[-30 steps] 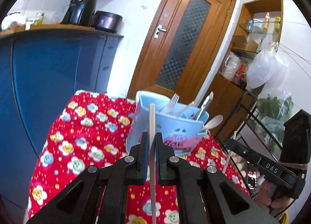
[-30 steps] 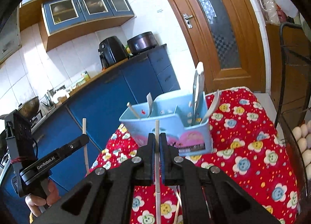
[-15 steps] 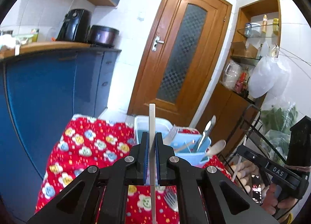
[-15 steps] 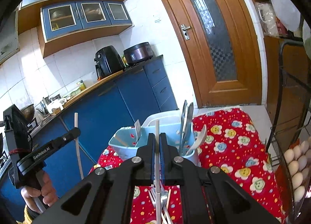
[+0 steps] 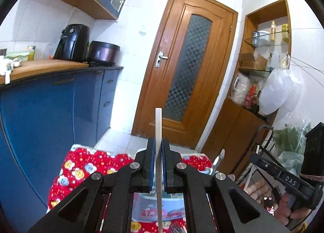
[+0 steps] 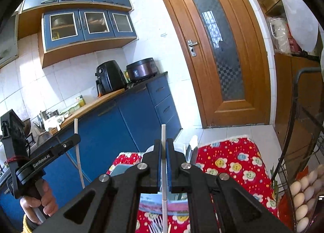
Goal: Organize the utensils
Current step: 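Lift both held chopsticks up over the blue box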
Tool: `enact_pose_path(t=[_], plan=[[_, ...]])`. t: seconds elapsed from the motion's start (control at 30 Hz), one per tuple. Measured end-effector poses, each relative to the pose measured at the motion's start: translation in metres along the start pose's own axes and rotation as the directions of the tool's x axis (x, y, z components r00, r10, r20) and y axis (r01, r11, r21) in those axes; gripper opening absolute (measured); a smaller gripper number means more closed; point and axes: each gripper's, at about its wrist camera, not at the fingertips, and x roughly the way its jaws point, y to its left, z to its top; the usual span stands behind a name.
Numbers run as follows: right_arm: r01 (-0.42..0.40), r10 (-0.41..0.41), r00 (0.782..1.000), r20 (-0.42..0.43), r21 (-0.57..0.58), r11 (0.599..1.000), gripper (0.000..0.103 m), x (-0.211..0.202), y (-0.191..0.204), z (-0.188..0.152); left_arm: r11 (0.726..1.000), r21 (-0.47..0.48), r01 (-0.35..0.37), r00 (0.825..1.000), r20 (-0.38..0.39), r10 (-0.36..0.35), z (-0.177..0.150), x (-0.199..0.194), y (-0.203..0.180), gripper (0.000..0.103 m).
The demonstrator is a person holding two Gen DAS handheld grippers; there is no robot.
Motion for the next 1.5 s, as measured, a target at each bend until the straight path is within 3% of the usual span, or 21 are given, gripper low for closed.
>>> enact_pose_path(t=[0.9,1.23,1.5], plan=[[0.07,-0.07,0.995,0.07,-0.004,0.998,0.006,0.046,-0.015,0.022,1.0,0.016,-0.001,0.994,0.111,0.0,0.015,0.057,-0.011,0.006],[0.091,-0.089,0.994,0.066,-0.036,0.995,0.006,0.067,-0.016,0.007,0.997,0.037,-0.071,0.981,0.182,0.063,0.005,0.077,-0.011,0.006],[0.102,-0.1,0.994,0.034,-0.083,0.991,0.006,0.075,-0.013,-0.011,0.995,0.053,-0.082,0.987,0.145,0.074,-0.015,0.093,-0.007,0.006]])
